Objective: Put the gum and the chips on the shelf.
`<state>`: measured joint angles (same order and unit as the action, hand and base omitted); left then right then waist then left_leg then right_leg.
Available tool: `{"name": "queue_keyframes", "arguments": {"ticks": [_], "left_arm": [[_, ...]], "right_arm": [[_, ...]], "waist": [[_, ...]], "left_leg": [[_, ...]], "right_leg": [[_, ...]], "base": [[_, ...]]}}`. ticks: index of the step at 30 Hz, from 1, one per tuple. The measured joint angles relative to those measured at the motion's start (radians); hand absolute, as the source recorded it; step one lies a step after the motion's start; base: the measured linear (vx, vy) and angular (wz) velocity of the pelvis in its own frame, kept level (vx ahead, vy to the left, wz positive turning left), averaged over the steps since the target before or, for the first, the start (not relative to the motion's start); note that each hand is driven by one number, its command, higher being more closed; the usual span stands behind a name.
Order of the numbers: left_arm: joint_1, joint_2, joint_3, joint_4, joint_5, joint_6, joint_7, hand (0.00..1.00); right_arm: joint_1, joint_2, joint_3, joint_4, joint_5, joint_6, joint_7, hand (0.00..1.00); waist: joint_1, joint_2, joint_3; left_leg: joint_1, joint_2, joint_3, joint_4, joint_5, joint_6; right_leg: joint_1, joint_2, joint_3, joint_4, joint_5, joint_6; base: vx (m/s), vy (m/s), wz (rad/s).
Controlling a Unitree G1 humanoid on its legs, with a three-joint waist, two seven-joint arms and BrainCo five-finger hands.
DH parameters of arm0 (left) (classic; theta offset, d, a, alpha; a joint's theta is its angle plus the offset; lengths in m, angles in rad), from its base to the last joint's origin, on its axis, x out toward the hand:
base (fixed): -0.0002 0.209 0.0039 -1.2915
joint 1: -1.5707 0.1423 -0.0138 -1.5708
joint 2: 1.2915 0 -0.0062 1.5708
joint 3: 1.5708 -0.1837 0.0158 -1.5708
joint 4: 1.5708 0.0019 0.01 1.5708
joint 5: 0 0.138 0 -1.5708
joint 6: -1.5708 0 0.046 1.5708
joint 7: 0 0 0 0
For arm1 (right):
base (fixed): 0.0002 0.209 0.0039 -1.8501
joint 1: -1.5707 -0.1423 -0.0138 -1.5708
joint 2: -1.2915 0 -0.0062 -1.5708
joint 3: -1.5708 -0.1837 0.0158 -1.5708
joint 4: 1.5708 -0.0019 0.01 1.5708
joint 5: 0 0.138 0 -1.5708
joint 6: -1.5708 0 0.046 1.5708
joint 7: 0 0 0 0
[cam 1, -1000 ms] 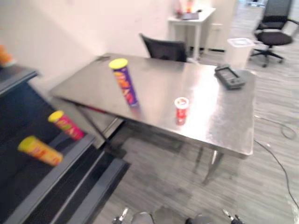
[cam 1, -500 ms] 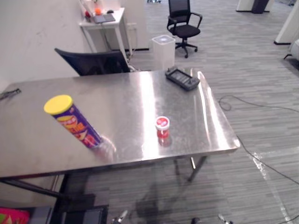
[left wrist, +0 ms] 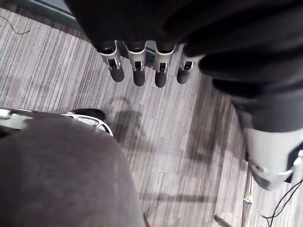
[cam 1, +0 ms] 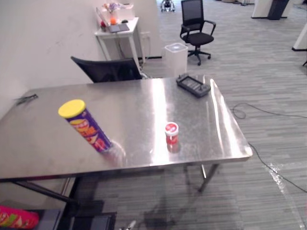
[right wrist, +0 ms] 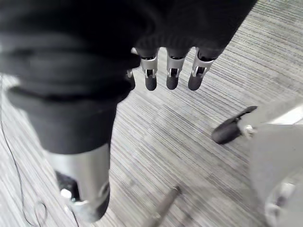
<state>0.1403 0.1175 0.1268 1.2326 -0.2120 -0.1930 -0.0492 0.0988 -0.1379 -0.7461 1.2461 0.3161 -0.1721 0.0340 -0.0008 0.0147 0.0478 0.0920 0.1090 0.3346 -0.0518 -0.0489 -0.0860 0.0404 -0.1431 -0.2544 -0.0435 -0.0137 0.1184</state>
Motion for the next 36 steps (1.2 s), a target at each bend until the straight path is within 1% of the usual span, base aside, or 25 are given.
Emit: {"name": "queue_keyframes", "arguments": {"ticks": [2, 3, 4, 5, 6, 7, 9, 11, 12, 14, 15, 16, 17, 19, 20, 22, 23, 25, 26, 28, 31, 36], "left_arm": [[0.001, -0.002, 0.008, -0.007, 0.001, 0.0, -0.002, 0.0], [0.003, -0.003, 0.01, -0.009, 0.002, 0.0, -0.002, 0.0], [0.01, -0.003, 0.01, -0.014, 0.002, 0.0, -0.002, 0.0], [0.014, -0.003, 0.01, -0.017, 0.001, 0.0, -0.003, 0.0], [0.023, -0.003, 0.01, -0.023, 0.0, -0.002, -0.003, 0.0], [0.024, -0.003, 0.009, -0.024, -0.002, -0.002, -0.003, 0.0], [0.029, -0.003, 0.006, -0.04, -0.005, -0.002, -0.002, 0.0], [0.041, -0.003, -0.006, -0.063, -0.01, -0.01, -0.002, 0.0], [0.045, -0.003, -0.006, -0.064, -0.01, -0.012, -0.002, 0.0], [0.061, -0.004, -0.007, -0.073, -0.01, -0.012, -0.001, 0.0], [0.066, -0.004, -0.009, -0.079, -0.01, -0.012, -0.001, 0.0], [0.071, -0.004, -0.012, -0.086, -0.01, -0.012, -0.002, 0.0], [0.073, -0.004, -0.012, -0.088, -0.01, -0.012, -0.002, 0.0], [0.081, -0.004, -0.012, -0.095, -0.01, -0.012, -0.004, 0.0], [0.082, -0.004, -0.012, -0.096, -0.01, -0.012, -0.005, 0.0], [0.083, -0.001, -0.01, -0.099, -0.01, -0.013, -0.013, 0.0], [0.083, -0.001, -0.01, -0.1, -0.01, -0.013, -0.016, 0.0], [0.083, 0.001, -0.005, -0.1, -0.01, -0.014, -0.028, 0.0], [0.083, 0.001, -0.005, -0.1, -0.01, -0.014, -0.029, 0.0], [0.083, 0.003, -0.005, -0.1, -0.01, -0.014, -0.036, 0.0], [0.083, 0.003, -0.007, -0.099, -0.01, -0.013, -0.036, 0.0], [0.085, 0.006, -0.018, -0.097, -0.009, -0.01, -0.036, 0.0]], "right_arm": [[-0.027, -0.084, -0.083, -0.031, 0.0, 0.0, -0.016, 0.0], [-0.035, -0.108, -0.088, -0.055, 0.0, 0.001, -0.028, 0.0], [-0.047, -0.144, -0.08, -0.142, 0.0, 0.001, -0.048, 0.0], [-0.05, -0.162, -0.063, -0.203, -0.001, 0.0, -0.058, 0.0], [-0.06, -0.193, -0.018, -0.348, -0.014, -0.007, -0.092, 0.0], [-0.071, -0.223, 0.002, -0.478, -0.042, -0.015, -0.117, 0.0], [-0.089, -0.247, 0.017, -0.635, -0.104, -0.027, -0.166, 0.0], [-0.122, -0.264, 0.037, -0.836, -0.214, -0.051, -0.23, 0.0], [-0.132, -0.269, 0.053, -0.877, -0.234, -0.053, -0.239, 0.0], [-0.157, -0.281, 0.137, -1.028, -0.278, -0.064, -0.244, 0.0], [-0.156, -0.281, 0.163, -1.064, -0.28, -0.067, -0.242, 0.0], [-0.156, -0.281, 0.212, -1.125, -0.282, -0.08, -0.223, 0.0], [-0.155, -0.281, 0.233, -1.151, -0.285, -0.083, -0.211, 0.0], [-0.154, -0.284, 0.315, -1.219, -0.288, -0.1, -0.14, 0.0], [-0.151, -0.287, 0.336, -1.232, -0.28, -0.101, -0.119, 0.0], [-0.143, -0.296, 0.414, -1.251, -0.259, -0.114, -0.037, 0.0], [-0.142, -0.296, 0.432, -1.251, -0.255, -0.117, -0.024, 0.0], [-0.141, -0.298, 0.516, -1.251, -0.199, -0.118, 0.033, 0.0], [-0.141, -0.298, 0.526, -1.251, -0.191, -0.118, 0.041, 0.0], [-0.142, -0.298, 0.598, -1.25, -0.179, -0.118, 0.081, 0.0], [-0.142, -0.298, 0.662, -1.24, -0.16, -0.117, 0.105, 0.0], [-0.15, -0.315, 0.767, -1.206, -0.151, -0.116, 0.13, 0.0]], "waist": [[-0.002, 0.0, -0.001], [-0.002, 0.0, 0.0], [-0.004, 0.0, 0.0], [-0.009, 0.0, 0.0], [-0.023, 0.001, -0.001], [-0.026, 0.002, -0.002], [-0.025, 0.002, -0.002], [-0.025, -0.001, -0.001], [-0.025, -0.001, -0.001], [-0.025, -0.002, -0.001], [-0.024, -0.002, -0.001], [-0.023, -0.002, -0.001], [-0.023, -0.003, -0.001], [-0.023, -0.005, -0.002], [-0.023, -0.005, -0.002], [-0.022, -0.007, -0.003], [-0.021, -0.007, -0.003], [-0.018, -0.01, -0.003], [-0.019, -0.01, -0.003], [-0.017, -0.012, -0.004], [-0.016, -0.011, -0.005], [0.002, -0.009, -0.008]], "left_leg": [[-0.002, -0.01, -0.019, -0.003, 0.0, 0.0], [-0.002, -0.012, -0.02, -0.003, 0.0, 0.0], [-0.004, -0.015, -0.02, -0.003, 0.0, 0.0], [-0.005, -0.018, -0.02, -0.003, 0.0, 0.0], [-0.011, -0.021, -0.022, -0.003, 0.0, 0.0], [-0.019, -0.022, -0.023, -0.001, -0.001, 0.001], [-0.03, -0.022, -0.027, 0.0, -0.001, 0.002], [-0.036, -0.021, -0.041, 0.002, -0.001, 0.002], [-0.036, -0.021, -0.041, 0.002, -0.001, 0.002], [-0.036, -0.021, -0.042, 0.002, -0.001, 0.002], [-0.036, -0.021, -0.042, 0.002, -0.001, 0.002], [-0.036, -0.021, -0.042, 0.002, -0.001, 0.002], [-0.036, -0.021, -0.042, 0.002, -0.001, 0.002], [-0.036, -0.021, -0.042, 0.003, -0.003, 0.005], [-0.036, -0.022, -0.042, 0.004, -0.004, 0.006], [-0.036, -0.022, -0.043, 0.009, -0.006, 0.008], [-0.036, -0.022, -0.044, 0.012, -0.007, 0.008], [-0.036, -0.021, -0.046, 0.017, -0.008, 0.009], [-0.036, -0.021, -0.046, 0.018, -0.008, 0.009], [-0.035, -0.021, -0.049, 0.02, -0.008, 0.009], [-0.033, -0.023, -0.06, 0.021, -0.008, 0.009], [-0.034, -0.024, -0.064, 0.02, -0.006, 0.011]], "right_leg": [[0.006, -0.005, -0.015, -0.008, 0.005, 0.007], [0.006, -0.007, -0.015, -0.008, 0.005, 0.008], [0.004, -0.011, -0.015, -0.008, 0.005, 0.008], [0.002, -0.013, -0.015, -0.008, 0.005, 0.008], [-0.003, -0.016, -0.014, -0.008, 0.005, 0.008], [-0.011, -0.017, -0.014, -0.008, 0.006, 0.01], [-0.02, -0.017, -0.015, -0.007, 0.007, 0.01], [-0.021, -0.016, -0.022, -0.006, 0.007, 0.01], [-0.021, -0.016, -0.022, -0.006, 0.007, 0.01], [-0.021, -0.016, -0.022, -0.006, 0.007, 0.01], [-0.021, -0.016, -0.022, -0.006, 0.007, 0.01], [-0.021, -0.016, -0.023, -0.006, 0.007, 0.01], [-0.021, -0.016, -0.022, -0.006, 0.008, 0.011], [-0.02, -0.017, -0.022, -0.006, 0.009, 0.012], [-0.019, -0.017, -0.023, -0.006, 0.009, 0.013], [-0.015, -0.018, -0.024, -0.005, 0.009, 0.013], [-0.013, -0.019, -0.024, -0.004, 0.009, 0.013], [-0.01, -0.02, -0.026, 0.0, 0.009, 0.013], [-0.01, -0.02, -0.026, 0.001, 0.009, 0.013], [-0.007, -0.021, -0.03, 0.002, 0.009, 0.013], [-0.002, -0.023, -0.039, 0.002, 0.009, 0.013], [-0.001, -0.024, -0.042, 0.002, 0.009, 0.013]], "base": [[0.08, 0.014, 0.12], [0.05, 0.029, 0.03], [0.0, 0.0, 0.0], [0.0, 0.0, 0.0], [0.0, 0.0, 0.0], [0.0, 0.0, 0.0], [-0.01, -0.001, 0.04], [-0.01, -0.008, 0.11], [0.0, -0.007, 0.04], [0.0, 0.0, 0.0], [0.0, 0.0, 0.0], [0.0, 0.0, 0.0], [0.0, 0.0, 0.0], [0.0, 0.0, 0.0], [0.0, 0.0, 0.0], [0.0, 0.0, 0.0], [0.0, 0.0, 0.0], [0.0, 0.0, 0.0], [0.0, 0.0, 0.0], [-0.02, 0.005, 0.04], [-0.03, 0.005, 0.09], [0.0, 0.001, 0.01]]}}
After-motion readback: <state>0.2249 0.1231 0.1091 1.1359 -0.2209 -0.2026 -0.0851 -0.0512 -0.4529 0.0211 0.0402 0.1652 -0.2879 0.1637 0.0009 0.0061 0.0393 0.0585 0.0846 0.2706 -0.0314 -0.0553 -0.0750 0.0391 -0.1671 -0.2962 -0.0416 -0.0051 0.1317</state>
